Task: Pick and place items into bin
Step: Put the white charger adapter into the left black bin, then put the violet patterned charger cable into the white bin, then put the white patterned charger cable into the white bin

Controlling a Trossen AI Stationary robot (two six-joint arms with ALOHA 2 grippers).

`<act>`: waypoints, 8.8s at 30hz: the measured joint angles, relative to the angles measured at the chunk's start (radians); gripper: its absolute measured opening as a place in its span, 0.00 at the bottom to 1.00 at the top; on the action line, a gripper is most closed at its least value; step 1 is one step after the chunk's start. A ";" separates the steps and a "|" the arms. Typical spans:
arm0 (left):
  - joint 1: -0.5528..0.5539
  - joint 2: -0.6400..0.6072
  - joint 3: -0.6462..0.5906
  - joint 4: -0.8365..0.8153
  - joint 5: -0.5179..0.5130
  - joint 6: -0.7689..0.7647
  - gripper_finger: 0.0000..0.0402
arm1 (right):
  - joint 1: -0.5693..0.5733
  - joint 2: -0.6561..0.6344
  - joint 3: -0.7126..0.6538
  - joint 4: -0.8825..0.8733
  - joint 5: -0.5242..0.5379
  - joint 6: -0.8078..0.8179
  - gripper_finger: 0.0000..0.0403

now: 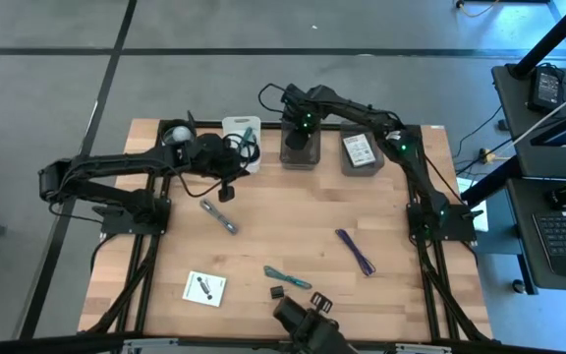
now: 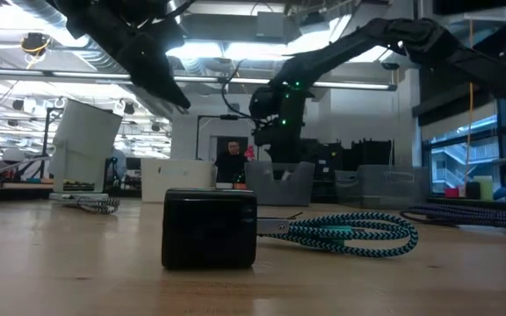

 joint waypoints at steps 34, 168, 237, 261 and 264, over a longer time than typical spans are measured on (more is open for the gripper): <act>0.008 0.000 0.000 0.009 -0.017 -0.027 0.00 | 0.003 -0.339 -0.121 -0.061 -0.073 -0.079 0.18; -0.060 0.315 0.269 0.805 -0.097 -0.250 0.36 | 0.336 -0.937 -1.097 1.183 -0.035 -0.052 0.07; 0.475 0.502 0.303 -0.104 -0.002 -0.862 0.10 | 0.239 -0.985 -1.098 0.851 0.080 0.344 0.65; 0.479 0.437 0.303 -0.114 -0.087 -0.793 0.33 | 0.246 -0.984 -1.098 0.846 0.079 0.341 0.65; 0.473 0.392 0.303 -0.107 -0.087 -0.753 0.33 | 0.246 -0.984 -1.098 0.846 0.079 0.341 0.65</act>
